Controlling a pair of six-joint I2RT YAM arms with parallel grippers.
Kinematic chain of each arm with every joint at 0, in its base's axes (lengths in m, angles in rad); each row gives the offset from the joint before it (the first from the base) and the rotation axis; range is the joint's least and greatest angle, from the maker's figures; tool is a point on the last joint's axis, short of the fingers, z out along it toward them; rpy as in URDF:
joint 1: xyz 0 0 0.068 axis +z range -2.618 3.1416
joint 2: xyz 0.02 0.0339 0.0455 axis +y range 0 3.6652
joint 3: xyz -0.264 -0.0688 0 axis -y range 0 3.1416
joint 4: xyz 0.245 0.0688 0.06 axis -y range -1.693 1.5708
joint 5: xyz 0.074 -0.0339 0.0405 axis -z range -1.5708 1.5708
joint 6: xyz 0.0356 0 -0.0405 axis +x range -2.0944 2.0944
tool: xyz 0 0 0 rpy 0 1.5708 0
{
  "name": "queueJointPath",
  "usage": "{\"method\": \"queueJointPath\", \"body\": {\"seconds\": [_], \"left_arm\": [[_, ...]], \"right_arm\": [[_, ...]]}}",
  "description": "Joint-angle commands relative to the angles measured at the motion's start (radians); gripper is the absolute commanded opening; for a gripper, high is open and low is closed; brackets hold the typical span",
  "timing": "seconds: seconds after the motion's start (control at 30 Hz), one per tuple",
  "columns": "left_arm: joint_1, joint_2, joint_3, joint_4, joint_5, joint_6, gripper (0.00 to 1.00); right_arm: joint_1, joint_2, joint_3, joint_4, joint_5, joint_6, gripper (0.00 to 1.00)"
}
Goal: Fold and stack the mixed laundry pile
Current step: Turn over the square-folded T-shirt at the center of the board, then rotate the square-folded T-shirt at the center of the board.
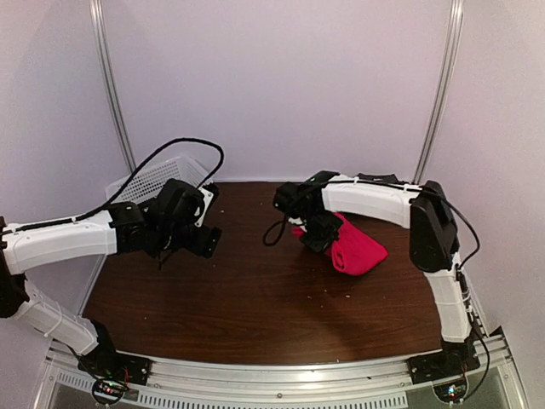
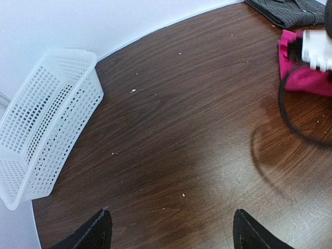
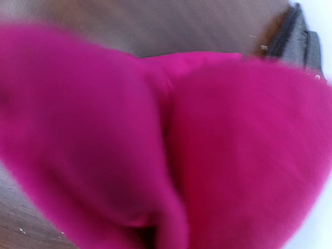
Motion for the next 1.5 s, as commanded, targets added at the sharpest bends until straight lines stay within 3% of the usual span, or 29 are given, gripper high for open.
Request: {"method": "queueJointPath", "body": {"seconds": [0.0, 0.27, 0.3, 0.37, 0.4, 0.47, 0.53, 0.67, 0.73, 0.83, 0.9, 0.97, 1.17, 1.33, 1.47], "left_arm": [[0.038, -0.056, -0.013, -0.039, -0.035, -0.084, 0.82], [0.124, -0.100, -0.049, -0.064, 0.034, -0.192, 0.83], [0.132, -0.099, -0.054, -0.064, 0.047, -0.210, 0.84], [0.151, -0.094, -0.058, -0.064, 0.082, -0.238, 0.84], [0.159, -0.090, -0.059, -0.065, 0.097, -0.252, 0.84], [0.170, -0.085, -0.061, -0.059, 0.130, -0.275, 0.84], [0.178, -0.082, -0.059, -0.053, 0.153, -0.285, 0.85], [0.177, -0.059, -0.037, -0.005, 0.304, -0.234, 0.85], [0.154, -0.015, -0.011, 0.014, 0.382, -0.203, 0.84], [0.099, 0.078, 0.032, 0.042, 0.473, -0.177, 0.75], [0.076, 0.139, 0.044, 0.104, 0.564, -0.199, 0.63], [0.036, 0.208, 0.068, 0.153, 0.615, -0.222, 0.53], [-0.042, 0.437, 0.164, 0.180, 0.686, -0.277, 0.41], [-0.013, 0.508, 0.162, 0.165, 0.655, -0.295, 0.36], [0.071, 0.555, 0.157, 0.150, 0.652, -0.286, 0.36]], "right_arm": [[0.125, 0.100, 0.098, -0.075, -0.018, 0.007, 0.00], [0.246, 0.173, 0.249, -0.064, -0.214, 0.044, 0.00], [0.253, 0.169, 0.255, -0.041, -0.248, 0.045, 0.13], [0.253, 0.157, 0.270, -0.013, -0.333, 0.045, 0.50], [0.253, 0.148, 0.284, -0.009, -0.372, 0.048, 0.63], [0.246, 0.084, 0.290, 0.041, -0.483, 0.053, 0.79], [0.221, -0.008, 0.245, 0.123, -0.640, 0.065, 0.85], [0.084, -0.243, -0.015, 0.357, -0.885, 0.143, 0.85], [-0.016, -0.350, -0.233, 0.498, -0.967, 0.201, 0.82], [-0.146, -0.398, -0.396, 0.580, -1.014, 0.237, 0.72], [-0.191, -0.378, -0.442, 0.568, -1.007, 0.221, 0.66], [-0.215, -0.351, -0.476, 0.579, -1.015, 0.206, 0.60], [-0.224, -0.322, -0.622, 0.616, -1.030, 0.206, 0.53], [-0.215, -0.377, -0.819, 0.674, -1.080, 0.240, 0.50], [-0.141, -0.446, -0.956, 0.752, -1.154, 0.301, 0.50]]}}
